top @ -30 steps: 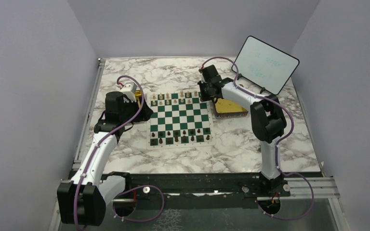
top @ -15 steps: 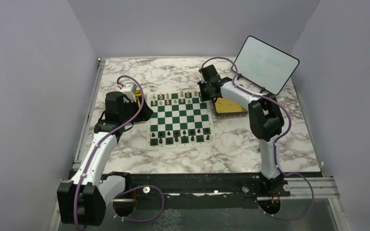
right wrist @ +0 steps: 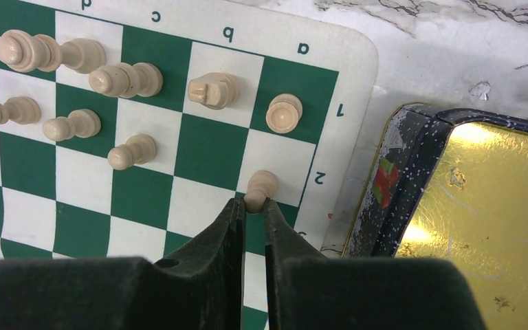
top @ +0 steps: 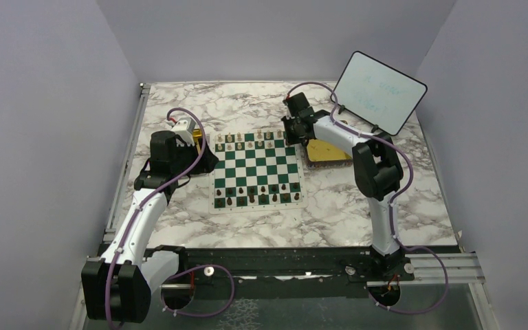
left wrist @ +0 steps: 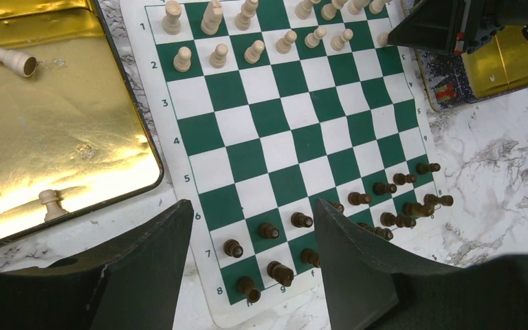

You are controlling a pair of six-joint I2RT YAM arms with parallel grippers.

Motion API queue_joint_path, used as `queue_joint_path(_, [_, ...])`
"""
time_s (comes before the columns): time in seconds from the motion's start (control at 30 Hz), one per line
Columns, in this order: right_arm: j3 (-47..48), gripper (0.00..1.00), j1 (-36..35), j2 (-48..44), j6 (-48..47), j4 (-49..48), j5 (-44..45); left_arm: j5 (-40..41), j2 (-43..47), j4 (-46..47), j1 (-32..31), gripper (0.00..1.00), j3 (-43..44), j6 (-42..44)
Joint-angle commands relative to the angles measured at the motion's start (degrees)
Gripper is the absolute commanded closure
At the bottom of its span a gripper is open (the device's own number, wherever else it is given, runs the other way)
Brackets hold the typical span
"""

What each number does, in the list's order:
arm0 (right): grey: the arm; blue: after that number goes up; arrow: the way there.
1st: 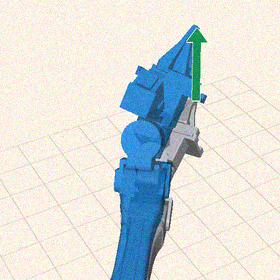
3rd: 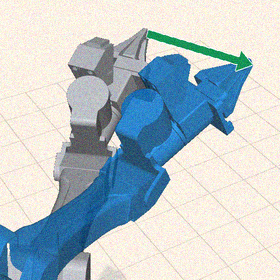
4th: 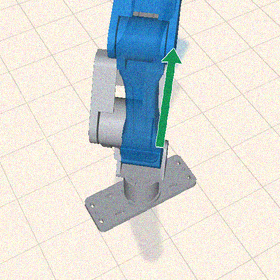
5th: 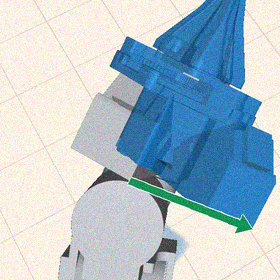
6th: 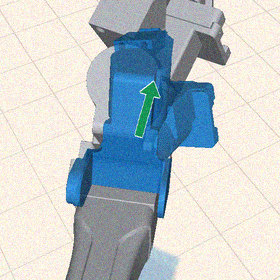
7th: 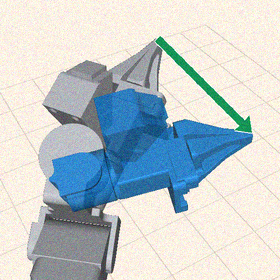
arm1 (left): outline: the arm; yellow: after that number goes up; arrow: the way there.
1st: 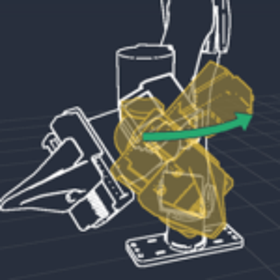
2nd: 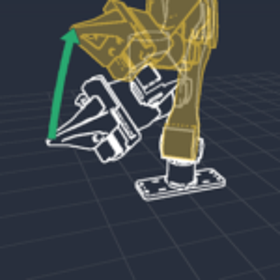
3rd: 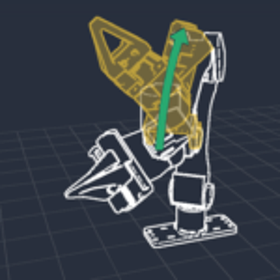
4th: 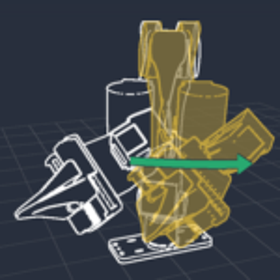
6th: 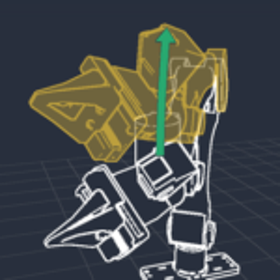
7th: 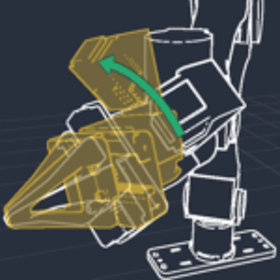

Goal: Set up the chess pieces on the board
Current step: Place the chess piece on the chessboard.

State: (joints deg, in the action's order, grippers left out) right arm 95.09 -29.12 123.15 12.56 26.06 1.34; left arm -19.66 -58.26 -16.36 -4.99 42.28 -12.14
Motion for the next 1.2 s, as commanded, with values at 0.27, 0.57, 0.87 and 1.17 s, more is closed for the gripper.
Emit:
queue_joint_path(0.27, [2.61,0.83,0.47,2.35,-0.25,1.44,0.07,0.85,0.72,0.54,-0.21,0.34,0.28,0.97])
queue_joint_path(0.57, [2.74,0.83,0.73,1.93,-0.43,1.70,0.67,0.87,0.57,0.53,-0.19,0.34,0.26,0.98])
queue_joint_path(0.87, [2.45,0.83,0.80,1.17,-0.35,1.20,0.51,0.85,0.52,0.54,-0.19,0.34,0.18,0.88])
queue_joint_path(1.17, [1.80,0.82,0.91,1.47,-0.34,0.60,0.77,0.78,0.67,0.58,-0.19,0.34,0.17,0.84])
